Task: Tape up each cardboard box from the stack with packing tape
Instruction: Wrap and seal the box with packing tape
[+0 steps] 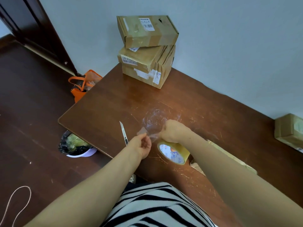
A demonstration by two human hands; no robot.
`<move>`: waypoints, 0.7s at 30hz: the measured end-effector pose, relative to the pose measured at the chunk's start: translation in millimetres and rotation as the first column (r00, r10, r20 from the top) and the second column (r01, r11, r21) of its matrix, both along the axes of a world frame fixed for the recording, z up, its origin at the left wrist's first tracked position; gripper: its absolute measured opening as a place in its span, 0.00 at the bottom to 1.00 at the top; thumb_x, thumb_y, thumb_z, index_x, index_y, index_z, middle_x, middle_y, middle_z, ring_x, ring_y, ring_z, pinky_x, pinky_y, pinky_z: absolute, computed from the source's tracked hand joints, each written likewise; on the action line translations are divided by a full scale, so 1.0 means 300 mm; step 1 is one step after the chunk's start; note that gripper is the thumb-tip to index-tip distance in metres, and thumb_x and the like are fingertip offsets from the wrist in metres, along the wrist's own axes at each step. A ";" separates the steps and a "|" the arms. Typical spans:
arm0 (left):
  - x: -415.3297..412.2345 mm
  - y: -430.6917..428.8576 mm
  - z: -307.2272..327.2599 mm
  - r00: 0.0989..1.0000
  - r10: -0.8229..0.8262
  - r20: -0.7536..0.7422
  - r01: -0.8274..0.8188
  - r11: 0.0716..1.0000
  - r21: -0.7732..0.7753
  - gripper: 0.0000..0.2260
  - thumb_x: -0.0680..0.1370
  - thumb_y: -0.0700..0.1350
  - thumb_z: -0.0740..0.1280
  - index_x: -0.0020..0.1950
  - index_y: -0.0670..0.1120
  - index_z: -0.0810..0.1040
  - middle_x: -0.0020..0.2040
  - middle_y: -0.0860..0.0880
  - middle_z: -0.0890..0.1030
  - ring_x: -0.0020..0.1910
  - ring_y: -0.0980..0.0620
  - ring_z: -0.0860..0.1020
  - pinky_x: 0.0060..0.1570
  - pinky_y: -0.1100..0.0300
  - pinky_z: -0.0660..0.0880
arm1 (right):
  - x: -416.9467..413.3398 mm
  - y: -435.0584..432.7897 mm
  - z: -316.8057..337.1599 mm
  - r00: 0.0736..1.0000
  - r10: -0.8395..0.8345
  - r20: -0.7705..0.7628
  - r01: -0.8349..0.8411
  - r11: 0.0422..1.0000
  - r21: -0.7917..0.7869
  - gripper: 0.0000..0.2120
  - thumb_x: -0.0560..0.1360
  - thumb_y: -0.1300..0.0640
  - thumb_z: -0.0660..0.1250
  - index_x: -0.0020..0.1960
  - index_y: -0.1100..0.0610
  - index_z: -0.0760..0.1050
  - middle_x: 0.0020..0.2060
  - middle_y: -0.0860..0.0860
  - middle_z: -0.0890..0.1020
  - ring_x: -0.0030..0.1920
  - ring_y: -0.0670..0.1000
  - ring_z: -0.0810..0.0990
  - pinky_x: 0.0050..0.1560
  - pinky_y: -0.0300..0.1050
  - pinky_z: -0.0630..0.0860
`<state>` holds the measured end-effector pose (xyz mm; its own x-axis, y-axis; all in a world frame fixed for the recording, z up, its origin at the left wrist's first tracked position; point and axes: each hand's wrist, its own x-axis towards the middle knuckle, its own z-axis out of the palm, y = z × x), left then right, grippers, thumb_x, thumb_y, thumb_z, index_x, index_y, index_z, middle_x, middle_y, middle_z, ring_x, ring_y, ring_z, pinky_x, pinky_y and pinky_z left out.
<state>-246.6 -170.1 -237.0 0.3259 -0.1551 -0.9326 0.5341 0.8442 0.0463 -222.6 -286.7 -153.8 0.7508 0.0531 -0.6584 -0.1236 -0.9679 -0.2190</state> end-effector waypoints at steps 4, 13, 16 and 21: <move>0.069 0.030 0.018 0.991 -0.103 0.087 0.086 0.980 0.180 0.09 0.79 0.41 0.66 0.40 0.41 0.74 0.35 0.48 0.74 0.32 0.57 0.72 0.24 0.68 0.74 | -0.013 -0.072 0.013 0.953 -0.228 -0.197 0.287 0.889 0.356 0.14 0.74 0.49 0.69 0.58 0.52 0.78 0.45 0.49 0.80 0.43 0.51 0.80 0.56 0.48 0.78; 0.213 0.126 0.039 0.983 -0.102 0.153 0.037 0.924 0.381 0.05 0.78 0.42 0.66 0.42 0.44 0.77 0.28 0.51 0.77 0.27 0.59 0.72 0.23 0.71 0.69 | -0.030 -0.183 -0.058 0.820 -0.346 -0.455 0.562 0.342 0.753 0.22 0.77 0.61 0.66 0.68 0.45 0.70 0.51 0.50 0.83 0.44 0.49 0.83 0.49 0.46 0.79; 0.225 0.150 0.023 0.985 -0.094 0.142 0.026 0.908 0.419 0.03 0.78 0.41 0.67 0.44 0.44 0.77 0.34 0.50 0.77 0.29 0.58 0.72 0.21 0.71 0.68 | 0.009 -0.189 -0.057 0.885 -0.410 -0.222 0.445 0.601 0.664 0.14 0.75 0.56 0.69 0.59 0.55 0.72 0.42 0.54 0.82 0.35 0.51 0.81 0.32 0.43 0.79; 0.252 0.195 0.030 0.982 -0.086 0.169 -0.016 0.851 0.524 0.06 0.77 0.42 0.69 0.40 0.45 0.77 0.35 0.51 0.79 0.28 0.60 0.73 0.26 0.70 0.67 | 0.039 -0.223 -0.064 0.910 -0.353 -0.219 0.396 0.577 0.715 0.06 0.75 0.55 0.70 0.46 0.56 0.74 0.35 0.48 0.81 0.32 0.48 0.79 0.33 0.42 0.76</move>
<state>-171.1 -111.5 -228.1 0.4987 0.3227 -0.8045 0.5023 0.6488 0.5716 -210.8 -353.7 -173.1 0.7869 0.2505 -0.5640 -0.4681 -0.3531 -0.8100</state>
